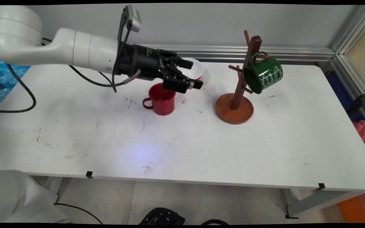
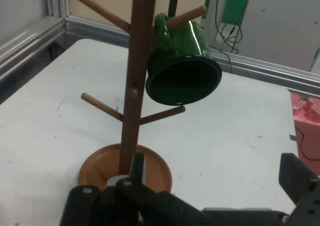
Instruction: Pick up the green mug from the rack
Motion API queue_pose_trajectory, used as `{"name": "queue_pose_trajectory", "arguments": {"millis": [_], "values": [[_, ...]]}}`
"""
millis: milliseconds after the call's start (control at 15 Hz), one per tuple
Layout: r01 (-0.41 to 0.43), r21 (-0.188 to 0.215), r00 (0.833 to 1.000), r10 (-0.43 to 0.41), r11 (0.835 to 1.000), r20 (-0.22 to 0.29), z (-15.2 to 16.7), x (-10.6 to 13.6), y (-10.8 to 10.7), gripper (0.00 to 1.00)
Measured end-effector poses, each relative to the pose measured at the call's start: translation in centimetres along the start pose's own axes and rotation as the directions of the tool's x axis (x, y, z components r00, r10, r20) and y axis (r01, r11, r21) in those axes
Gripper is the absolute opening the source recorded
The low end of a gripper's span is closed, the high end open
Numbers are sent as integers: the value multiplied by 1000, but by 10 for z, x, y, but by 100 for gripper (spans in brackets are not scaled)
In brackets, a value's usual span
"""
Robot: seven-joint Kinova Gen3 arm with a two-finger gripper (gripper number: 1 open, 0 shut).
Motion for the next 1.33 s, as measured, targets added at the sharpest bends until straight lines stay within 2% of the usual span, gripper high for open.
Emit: {"name": "queue_pose_trajectory", "arguments": {"millis": [867,1333], "values": [[78,5,993,-77,997,-85,52,-22,15,100],[124,-15,986,-125,992,-114,82,-27,28,100]]}}
